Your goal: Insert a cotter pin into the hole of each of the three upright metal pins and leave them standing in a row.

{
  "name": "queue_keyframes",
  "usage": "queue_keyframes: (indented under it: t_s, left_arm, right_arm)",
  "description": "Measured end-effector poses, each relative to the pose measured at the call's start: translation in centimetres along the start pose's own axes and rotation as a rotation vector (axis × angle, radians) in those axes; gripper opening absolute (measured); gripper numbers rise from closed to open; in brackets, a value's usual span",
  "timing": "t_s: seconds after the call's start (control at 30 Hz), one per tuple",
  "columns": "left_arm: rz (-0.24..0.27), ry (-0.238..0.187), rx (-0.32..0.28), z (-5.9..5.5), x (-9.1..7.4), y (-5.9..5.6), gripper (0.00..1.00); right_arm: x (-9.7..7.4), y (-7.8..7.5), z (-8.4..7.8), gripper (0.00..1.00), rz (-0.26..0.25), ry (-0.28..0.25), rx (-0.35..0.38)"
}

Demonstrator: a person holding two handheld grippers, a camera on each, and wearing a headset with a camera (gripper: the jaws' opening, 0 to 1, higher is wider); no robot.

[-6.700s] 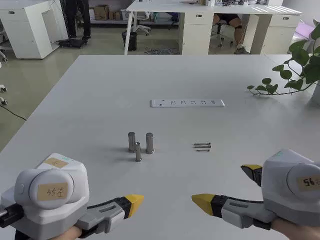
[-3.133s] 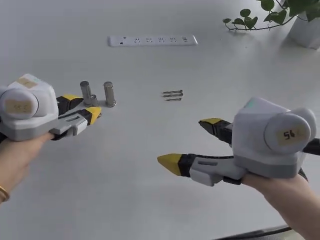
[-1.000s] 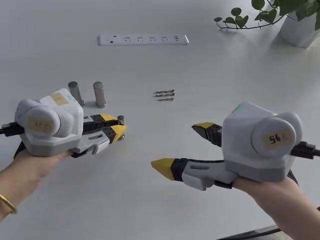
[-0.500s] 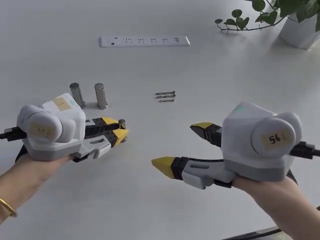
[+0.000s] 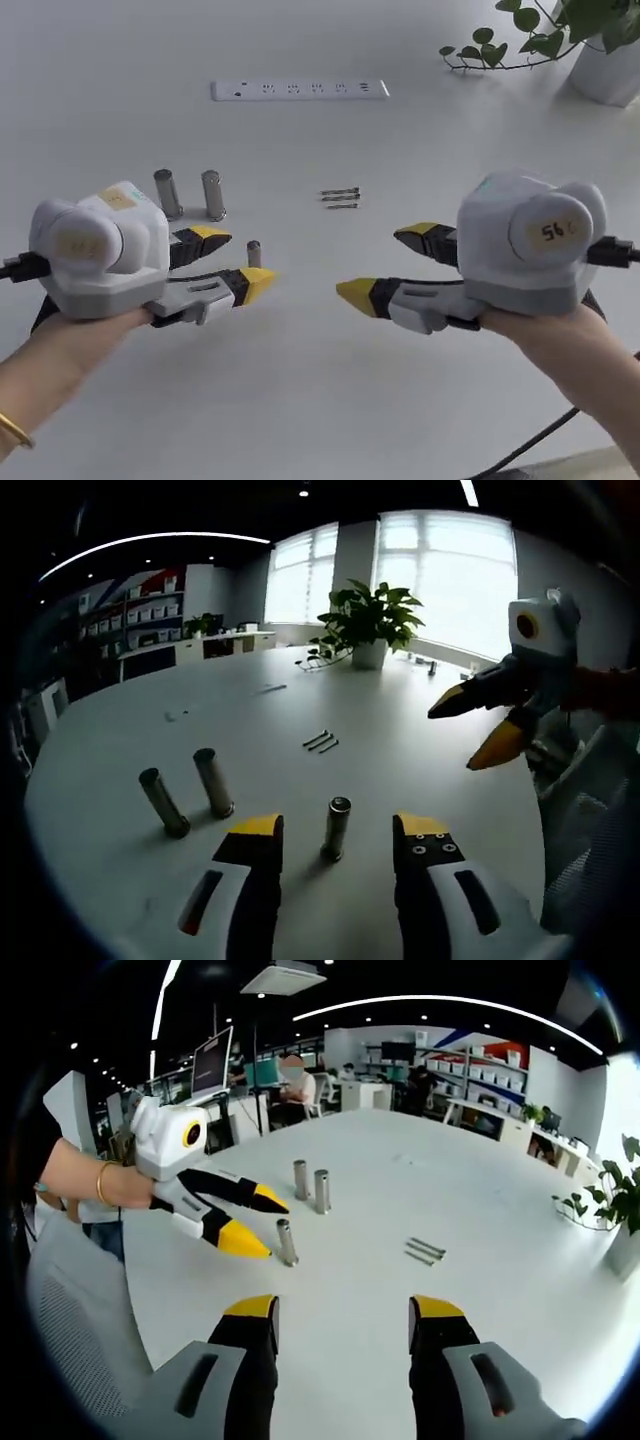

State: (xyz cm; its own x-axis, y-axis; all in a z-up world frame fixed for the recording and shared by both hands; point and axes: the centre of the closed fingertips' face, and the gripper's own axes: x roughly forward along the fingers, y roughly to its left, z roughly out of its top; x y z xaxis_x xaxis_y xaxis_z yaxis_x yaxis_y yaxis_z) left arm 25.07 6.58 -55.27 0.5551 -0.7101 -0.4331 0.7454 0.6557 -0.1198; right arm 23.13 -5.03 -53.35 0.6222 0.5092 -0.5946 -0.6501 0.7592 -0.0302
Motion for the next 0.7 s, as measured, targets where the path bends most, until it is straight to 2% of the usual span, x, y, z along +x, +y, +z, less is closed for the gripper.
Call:
queue_keyframes:
  t_s: [0.03, 0.07, 0.1, 0.13, 0.2, 0.27, 0.3, 0.37, 0.5, 0.6, 0.7]
  left_arm:
    - [0.008, 0.003, -0.003, 0.0, -0.1, 0.1, 0.45]
    - [0.028, 0.013, -0.015, -0.2, -0.3, 0.3, 0.46]
    - [0.052, 0.025, -0.059, -0.5, -0.6, 0.5, 0.46]
    - [0.062, 0.017, -0.083, -0.4, -0.8, 0.6, 0.46]
    - [0.076, -0.010, -0.106, -0.2, -1.2, 0.9, 0.48]
    - [0.108, -0.017, -0.083, 0.0, -1.7, 1.1, 0.49]
    - [0.118, -0.013, -0.051, 0.1, -2.0, 1.1, 0.49]
    - [0.134, -0.019, -0.043, 0.2, -2.4, 1.0, 0.50]
    - [0.135, -0.048, -0.109, 0.5, -2.7, 0.6, 0.55]
    - [0.146, -0.045, -0.132, 0.3, -2.9, 0.7, 0.57]
    - [0.176, -0.085, -0.148, 0.8, -3.4, 1.1, 0.62]
  right_arm:
    - [0.2, -0.5, 0.0, 0.45, -0.005, 0.015, -0.017]
    - [0.3, -1.1, -0.2, 0.42, -0.016, 0.037, -0.066]
    - [0.6, -1.9, -0.1, 0.41, -0.034, 0.056, -0.119]
    - [0.8, -2.1, -0.1, 0.39, -0.035, 0.064, -0.149]
    - [1.5, -2.7, 0.1, 0.35, -0.027, 0.076, -0.148]
    - [2.1, -3.3, 0.3, 0.33, -0.010, 0.088, -0.145]
    - [2.5, -3.7, 0.6, 0.32, -0.006, 0.094, -0.149]
    - [3.2, -4.4, 0.7, 0.29, 0.002, 0.111, -0.164]
    - [4.7, -5.5, 0.8, 0.24, 0.028, 0.146, -0.184]
    - [5.8, -6.1, 0.6, 0.20, 0.047, 0.173, -0.212]
    - [7.6, -7.4, 0.3, 0.18, 0.046, 0.188, -0.256]
